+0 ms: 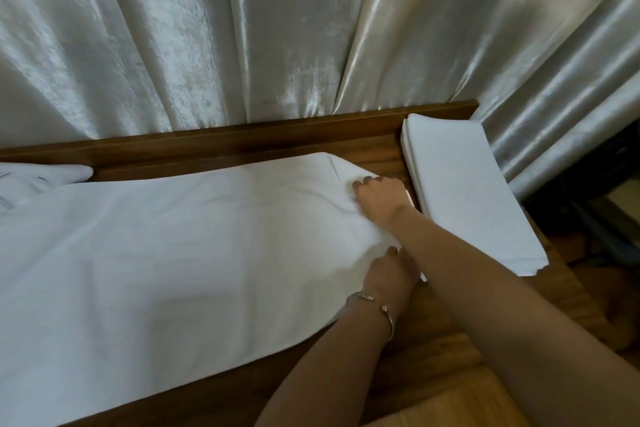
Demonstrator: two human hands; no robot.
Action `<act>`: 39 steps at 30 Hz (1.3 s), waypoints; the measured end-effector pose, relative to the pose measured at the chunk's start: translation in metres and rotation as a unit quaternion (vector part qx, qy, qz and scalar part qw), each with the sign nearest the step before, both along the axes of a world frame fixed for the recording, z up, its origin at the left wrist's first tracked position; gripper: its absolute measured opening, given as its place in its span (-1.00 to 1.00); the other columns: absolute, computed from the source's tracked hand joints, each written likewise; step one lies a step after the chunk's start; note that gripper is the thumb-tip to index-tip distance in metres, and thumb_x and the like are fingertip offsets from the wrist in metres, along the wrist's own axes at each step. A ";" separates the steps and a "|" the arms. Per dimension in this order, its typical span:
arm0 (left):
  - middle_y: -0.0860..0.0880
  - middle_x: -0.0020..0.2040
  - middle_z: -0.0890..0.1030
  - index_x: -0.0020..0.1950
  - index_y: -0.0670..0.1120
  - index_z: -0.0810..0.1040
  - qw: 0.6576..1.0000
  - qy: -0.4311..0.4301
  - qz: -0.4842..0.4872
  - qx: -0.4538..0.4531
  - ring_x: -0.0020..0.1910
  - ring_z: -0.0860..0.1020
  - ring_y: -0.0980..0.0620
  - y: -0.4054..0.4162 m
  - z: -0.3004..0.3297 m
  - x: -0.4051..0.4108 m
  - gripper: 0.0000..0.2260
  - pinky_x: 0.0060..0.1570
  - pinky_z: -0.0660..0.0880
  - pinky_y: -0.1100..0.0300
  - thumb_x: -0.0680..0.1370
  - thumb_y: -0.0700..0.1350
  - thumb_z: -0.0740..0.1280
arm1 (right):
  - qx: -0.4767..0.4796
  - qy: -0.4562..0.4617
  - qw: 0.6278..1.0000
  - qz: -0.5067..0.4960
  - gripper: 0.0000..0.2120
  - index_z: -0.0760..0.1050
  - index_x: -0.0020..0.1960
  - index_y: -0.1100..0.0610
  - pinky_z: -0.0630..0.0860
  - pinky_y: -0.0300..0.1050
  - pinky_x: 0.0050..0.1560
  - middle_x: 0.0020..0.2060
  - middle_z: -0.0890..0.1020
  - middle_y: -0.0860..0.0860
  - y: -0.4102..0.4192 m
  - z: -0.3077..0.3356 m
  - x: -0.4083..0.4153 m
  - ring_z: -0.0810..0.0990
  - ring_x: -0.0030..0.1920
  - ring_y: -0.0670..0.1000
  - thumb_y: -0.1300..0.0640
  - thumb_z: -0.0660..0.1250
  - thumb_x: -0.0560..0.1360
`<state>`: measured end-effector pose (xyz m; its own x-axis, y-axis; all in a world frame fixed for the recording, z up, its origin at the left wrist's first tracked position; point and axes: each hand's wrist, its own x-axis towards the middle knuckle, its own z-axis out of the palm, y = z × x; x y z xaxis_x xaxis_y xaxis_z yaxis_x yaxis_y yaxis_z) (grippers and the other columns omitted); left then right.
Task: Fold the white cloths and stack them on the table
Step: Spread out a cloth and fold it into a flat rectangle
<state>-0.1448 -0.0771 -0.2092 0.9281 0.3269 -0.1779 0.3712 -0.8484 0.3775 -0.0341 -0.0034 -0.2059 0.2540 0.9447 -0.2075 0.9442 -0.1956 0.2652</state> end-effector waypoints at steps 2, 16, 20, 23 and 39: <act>-0.27 0.27 0.36 0.32 -0.33 0.32 0.999 0.024 -0.023 0.022 0.16 0.41 -0.24 -0.002 0.001 0.001 -0.68 -0.05 0.43 -0.01 0.56 -0.37 0.13 | 0.041 0.058 0.994 -0.081 -0.74 0.40 0.23 0.17 0.43 -0.03 -0.11 0.11 0.60 0.14 0.004 0.005 -0.001 0.60 0.08 0.21 0.16 0.13 0.57; 0.10 -0.26 0.60 -0.09 0.01 0.58 0.795 -0.296 0.408 -0.337 -0.26 0.57 0.11 0.028 0.068 -0.088 -0.56 -0.27 0.51 0.25 0.49 0.33 0.12 | 0.176 0.512 0.800 -0.258 -0.77 0.60 0.01 0.21 0.63 -0.18 -0.27 -0.39 0.65 0.14 0.082 0.128 -0.056 0.66 -0.44 -0.02 0.25 0.15 0.59; 0.08 -0.22 0.62 -0.10 0.12 0.54 0.706 -0.346 0.454 -0.420 -0.16 0.63 0.00 0.058 0.080 -0.155 -0.61 -0.16 0.60 0.23 0.39 0.36 0.12 | 0.155 0.535 0.799 -0.227 -0.81 0.57 -0.07 0.28 0.57 -0.25 -0.44 -0.33 0.65 0.24 0.127 0.152 -0.123 0.66 -0.47 0.00 0.26 0.19 0.55; -0.12 -0.14 0.65 -0.12 0.08 0.55 0.650 -0.383 0.475 -0.453 -0.11 0.64 -0.12 0.078 0.079 -0.218 -0.64 -0.06 0.61 0.01 0.45 0.31 0.13 | 0.132 0.554 0.798 -0.200 -0.86 0.54 -0.04 0.33 0.58 -0.24 -0.45 -0.31 0.65 0.29 0.154 0.160 -0.183 0.66 -0.47 0.01 0.33 0.22 0.51; 0.22 -0.12 0.50 0.21 -0.10 0.56 0.650 -0.244 0.657 -0.291 0.03 0.53 0.12 0.103 0.016 -0.468 -0.77 0.04 0.46 0.33 0.56 -0.20 0.30 | 0.133 0.525 0.831 -0.123 -0.83 0.53 -0.04 0.26 0.57 -0.24 -0.46 -0.36 0.65 0.16 0.239 0.076 -0.423 0.65 -0.48 -0.01 0.25 0.19 0.49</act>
<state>-0.6130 0.0254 -0.1933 -0.0935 0.9046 -0.4160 0.3459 0.4213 0.8384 -0.4569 0.2361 -0.1303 0.2564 0.9392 -0.2282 0.5502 -0.3359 -0.7644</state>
